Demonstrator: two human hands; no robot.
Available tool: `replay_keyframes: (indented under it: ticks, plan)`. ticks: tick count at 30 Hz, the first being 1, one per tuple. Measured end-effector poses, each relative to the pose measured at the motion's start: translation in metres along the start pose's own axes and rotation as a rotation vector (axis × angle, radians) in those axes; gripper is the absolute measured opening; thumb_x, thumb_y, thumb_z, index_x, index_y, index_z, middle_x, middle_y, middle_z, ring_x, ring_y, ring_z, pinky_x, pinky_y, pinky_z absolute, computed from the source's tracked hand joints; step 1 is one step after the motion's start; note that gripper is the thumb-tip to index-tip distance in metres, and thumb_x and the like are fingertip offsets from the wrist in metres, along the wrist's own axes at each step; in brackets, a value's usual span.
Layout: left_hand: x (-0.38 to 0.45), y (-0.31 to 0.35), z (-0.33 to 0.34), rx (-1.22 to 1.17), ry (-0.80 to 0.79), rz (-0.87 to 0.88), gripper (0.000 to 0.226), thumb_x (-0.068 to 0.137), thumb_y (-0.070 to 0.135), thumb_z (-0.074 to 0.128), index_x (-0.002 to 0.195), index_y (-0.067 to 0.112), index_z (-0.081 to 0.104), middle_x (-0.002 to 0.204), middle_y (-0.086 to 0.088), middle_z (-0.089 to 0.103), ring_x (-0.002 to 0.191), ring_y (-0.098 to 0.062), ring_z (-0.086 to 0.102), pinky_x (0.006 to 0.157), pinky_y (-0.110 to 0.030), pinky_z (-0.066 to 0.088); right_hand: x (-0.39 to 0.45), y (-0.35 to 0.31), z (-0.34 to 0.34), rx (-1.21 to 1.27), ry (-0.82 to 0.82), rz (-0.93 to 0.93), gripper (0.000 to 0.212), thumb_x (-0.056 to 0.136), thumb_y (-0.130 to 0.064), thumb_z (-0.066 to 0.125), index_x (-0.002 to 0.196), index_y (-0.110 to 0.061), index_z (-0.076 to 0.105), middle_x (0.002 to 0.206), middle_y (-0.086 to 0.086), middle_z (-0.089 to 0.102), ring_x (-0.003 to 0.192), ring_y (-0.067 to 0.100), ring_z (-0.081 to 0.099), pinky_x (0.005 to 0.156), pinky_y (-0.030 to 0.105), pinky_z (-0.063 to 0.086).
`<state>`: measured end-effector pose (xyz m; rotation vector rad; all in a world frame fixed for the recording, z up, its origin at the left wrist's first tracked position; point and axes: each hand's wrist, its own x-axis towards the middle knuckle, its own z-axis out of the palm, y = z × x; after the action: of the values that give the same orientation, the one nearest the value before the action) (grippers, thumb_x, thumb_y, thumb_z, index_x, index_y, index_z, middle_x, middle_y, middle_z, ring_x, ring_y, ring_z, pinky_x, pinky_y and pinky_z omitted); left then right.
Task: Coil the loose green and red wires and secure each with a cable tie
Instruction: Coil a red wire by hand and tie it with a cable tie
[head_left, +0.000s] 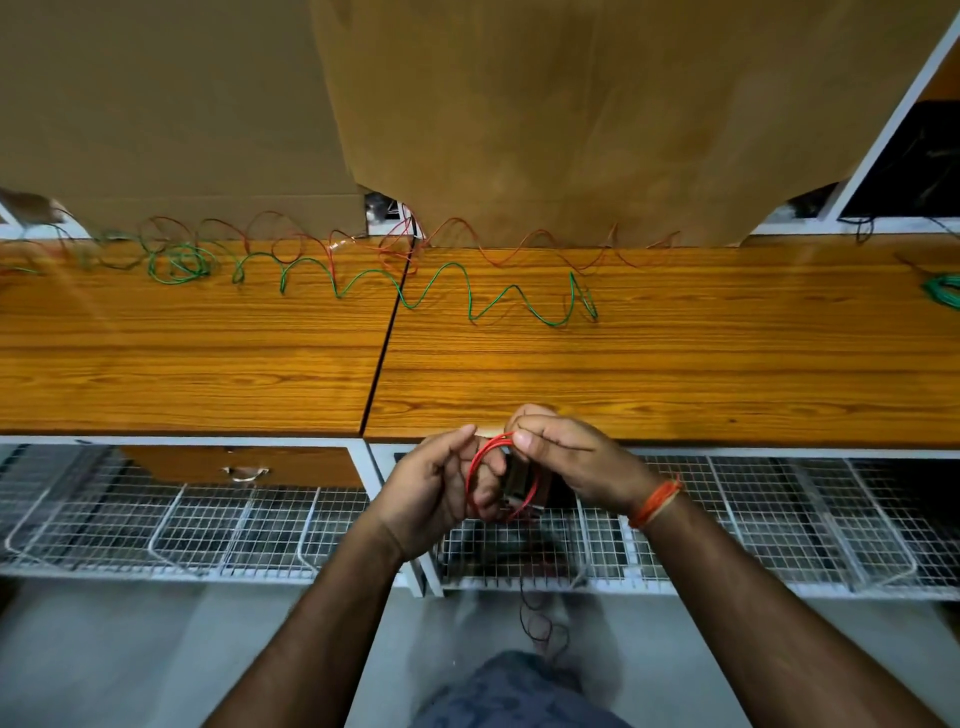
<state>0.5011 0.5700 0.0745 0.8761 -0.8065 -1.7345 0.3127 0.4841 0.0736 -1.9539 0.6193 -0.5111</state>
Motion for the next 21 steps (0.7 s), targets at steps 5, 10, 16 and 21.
replay_keyframes:
  ticks: [5,10,16,21]
  plan:
    - [0.004,0.002,-0.001,-0.043,-0.075,0.033,0.026,0.103,0.024,0.049,0.086,0.008,0.061,0.047,0.006,0.037,0.04,-0.007,0.028,0.046,-0.022,0.024,0.002,0.0,0.003,-0.001,0.08,-0.027,0.041,0.107,-0.035,0.041,0.089,-0.003,0.059,0.088,0.008,0.051,0.084,0.025,0.052,0.078,0.04,0.045]
    - [0.007,0.002,-0.001,-0.291,-0.014,0.09,0.032,0.108,0.019,0.041,0.083,0.011,0.058,0.045,0.012,0.037,0.037,0.001,0.03,0.045,-0.019,0.016,-0.01,0.019,0.005,0.226,0.132,0.131,0.01,0.104,-0.027,0.059,0.095,-0.027,0.062,0.078,-0.007,0.054,0.069,0.011,0.052,0.06,0.026,0.044]
    - [0.0,0.01,-0.019,-0.6,0.013,0.185,0.043,0.113,0.019,0.027,0.082,0.015,0.058,0.046,0.011,0.041,0.04,-0.002,0.025,0.045,-0.017,0.024,-0.045,0.065,-0.001,0.342,0.374,0.309,0.016,0.092,-0.003,0.071,0.105,-0.009,0.064,0.092,0.002,0.064,0.084,0.01,0.063,0.073,0.023,0.055]
    - [0.0,0.011,-0.028,-0.691,0.116,0.308,0.037,0.113,0.023,0.032,0.087,0.016,0.057,0.052,0.011,0.043,0.043,-0.001,0.037,0.048,-0.016,0.035,-0.061,0.087,0.007,0.105,0.612,0.386,0.011,0.089,-0.007,0.076,0.092,-0.018,0.074,0.088,0.002,0.075,0.085,0.017,0.071,0.073,0.026,0.057]
